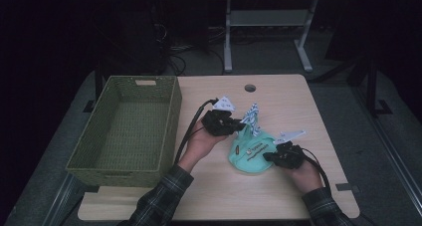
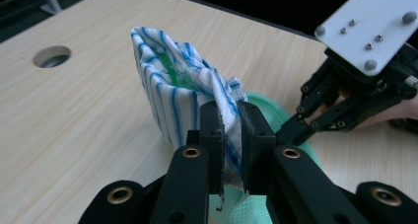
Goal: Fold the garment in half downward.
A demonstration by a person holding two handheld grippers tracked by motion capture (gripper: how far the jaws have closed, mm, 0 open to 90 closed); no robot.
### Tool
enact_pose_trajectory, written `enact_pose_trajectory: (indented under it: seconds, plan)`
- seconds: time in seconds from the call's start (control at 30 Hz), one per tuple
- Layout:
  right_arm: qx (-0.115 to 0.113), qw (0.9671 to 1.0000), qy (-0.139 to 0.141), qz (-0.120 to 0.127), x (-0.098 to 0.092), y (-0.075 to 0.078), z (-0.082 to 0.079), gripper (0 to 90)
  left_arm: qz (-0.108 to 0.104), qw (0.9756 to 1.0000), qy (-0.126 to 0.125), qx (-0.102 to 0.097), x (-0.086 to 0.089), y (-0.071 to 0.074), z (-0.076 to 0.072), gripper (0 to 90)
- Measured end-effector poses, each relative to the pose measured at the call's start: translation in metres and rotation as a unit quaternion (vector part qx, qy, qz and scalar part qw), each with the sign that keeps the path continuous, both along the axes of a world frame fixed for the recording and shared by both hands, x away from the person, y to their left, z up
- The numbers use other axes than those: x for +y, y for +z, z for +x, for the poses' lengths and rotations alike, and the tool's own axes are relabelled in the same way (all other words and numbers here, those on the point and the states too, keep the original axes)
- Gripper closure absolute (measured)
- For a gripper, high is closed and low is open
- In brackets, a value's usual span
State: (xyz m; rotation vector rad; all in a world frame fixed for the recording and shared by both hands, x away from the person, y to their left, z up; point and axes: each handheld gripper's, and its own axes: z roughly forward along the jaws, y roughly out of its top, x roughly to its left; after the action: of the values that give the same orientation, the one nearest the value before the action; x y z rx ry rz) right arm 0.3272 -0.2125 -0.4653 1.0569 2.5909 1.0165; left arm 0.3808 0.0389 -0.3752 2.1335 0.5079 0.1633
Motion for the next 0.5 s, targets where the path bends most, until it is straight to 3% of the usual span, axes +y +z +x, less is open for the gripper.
enact_pose_trajectory:
  seconds: [0.17,0.3,0.5]
  plan:
    - [-0.017,0.9995,-0.016,0.02,-0.009,0.007,-0.002,89.8,0.016,0.9996,-0.023,0.0,-0.011,-0.006,-0.006,81.5]
    - [-0.023,0.9991,-0.028,0.019,-0.021,0.011,-0.004,89.8,0.033,0.9989,-0.033,-0.007,-0.019,-0.01,-0.01,81.4]
    - [-0.031,0.9978,-0.053,0.023,-0.043,0.014,-0.009,89.8,0.045,0.9981,-0.041,0.002,-0.025,-0.02,-0.013,81.4]
